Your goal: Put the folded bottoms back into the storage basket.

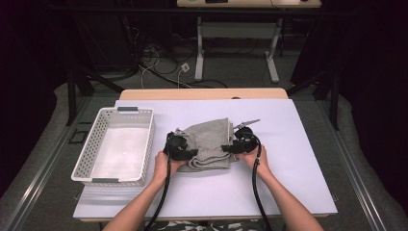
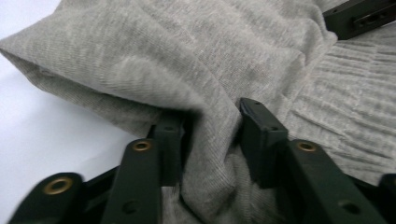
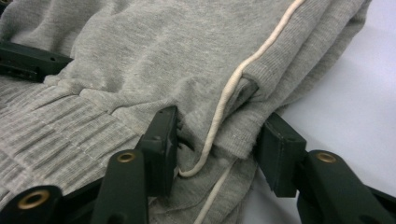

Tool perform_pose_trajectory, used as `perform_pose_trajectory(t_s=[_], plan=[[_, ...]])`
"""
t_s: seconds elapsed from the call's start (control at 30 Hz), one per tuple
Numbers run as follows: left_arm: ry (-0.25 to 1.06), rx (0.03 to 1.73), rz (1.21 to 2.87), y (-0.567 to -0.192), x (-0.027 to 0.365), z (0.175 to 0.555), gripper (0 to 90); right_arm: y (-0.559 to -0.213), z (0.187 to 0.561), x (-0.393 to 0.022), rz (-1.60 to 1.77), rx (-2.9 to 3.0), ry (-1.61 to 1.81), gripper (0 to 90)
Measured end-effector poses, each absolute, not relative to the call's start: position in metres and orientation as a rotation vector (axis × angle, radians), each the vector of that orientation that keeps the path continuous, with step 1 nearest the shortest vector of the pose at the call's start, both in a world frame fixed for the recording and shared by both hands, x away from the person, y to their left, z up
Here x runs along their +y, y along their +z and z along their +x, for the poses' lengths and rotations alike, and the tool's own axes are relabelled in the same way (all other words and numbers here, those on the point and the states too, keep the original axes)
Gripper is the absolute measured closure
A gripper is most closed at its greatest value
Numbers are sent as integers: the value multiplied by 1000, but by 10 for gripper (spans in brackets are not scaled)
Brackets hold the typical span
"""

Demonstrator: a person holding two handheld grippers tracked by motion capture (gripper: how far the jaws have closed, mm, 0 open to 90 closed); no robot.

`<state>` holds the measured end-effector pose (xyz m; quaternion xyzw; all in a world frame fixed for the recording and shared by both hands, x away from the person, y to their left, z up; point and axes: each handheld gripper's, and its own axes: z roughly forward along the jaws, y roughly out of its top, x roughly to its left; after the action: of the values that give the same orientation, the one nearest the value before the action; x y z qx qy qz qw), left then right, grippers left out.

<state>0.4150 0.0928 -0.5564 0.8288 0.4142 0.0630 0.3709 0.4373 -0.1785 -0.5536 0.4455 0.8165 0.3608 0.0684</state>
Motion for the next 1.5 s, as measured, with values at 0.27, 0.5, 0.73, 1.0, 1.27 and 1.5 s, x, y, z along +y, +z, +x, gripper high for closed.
perform_pose_trajectory(t_s=[0.27, 0.5, 0.73, 1.0, 1.27, 1.5], plan=[[111, 1056, 2100, -558, 95, 416, 722, -554, 437, -178, 1352, 2464, 1113, 647], [81, 1051, 2078, -558, 99, 417, 735, -554, 436, -179, 1367, 2457, 1145, 693], [69, 1038, 2072, -554, 103, 418, 737, -547, 432, -180, 1350, 2475, 1125, 704], [88, 1073, 2065, -556, 102, 421, 570, -544, 434, -183, 1335, 2416, 1111, 448], [107, 1100, 2068, -557, 98, 422, 408, -552, 442, -187, 1399, 2400, 1085, 380], [81, 1079, 2054, -559, 95, 420, 607, -555, 440, -182, 1364, 2438, 1097, 589]])
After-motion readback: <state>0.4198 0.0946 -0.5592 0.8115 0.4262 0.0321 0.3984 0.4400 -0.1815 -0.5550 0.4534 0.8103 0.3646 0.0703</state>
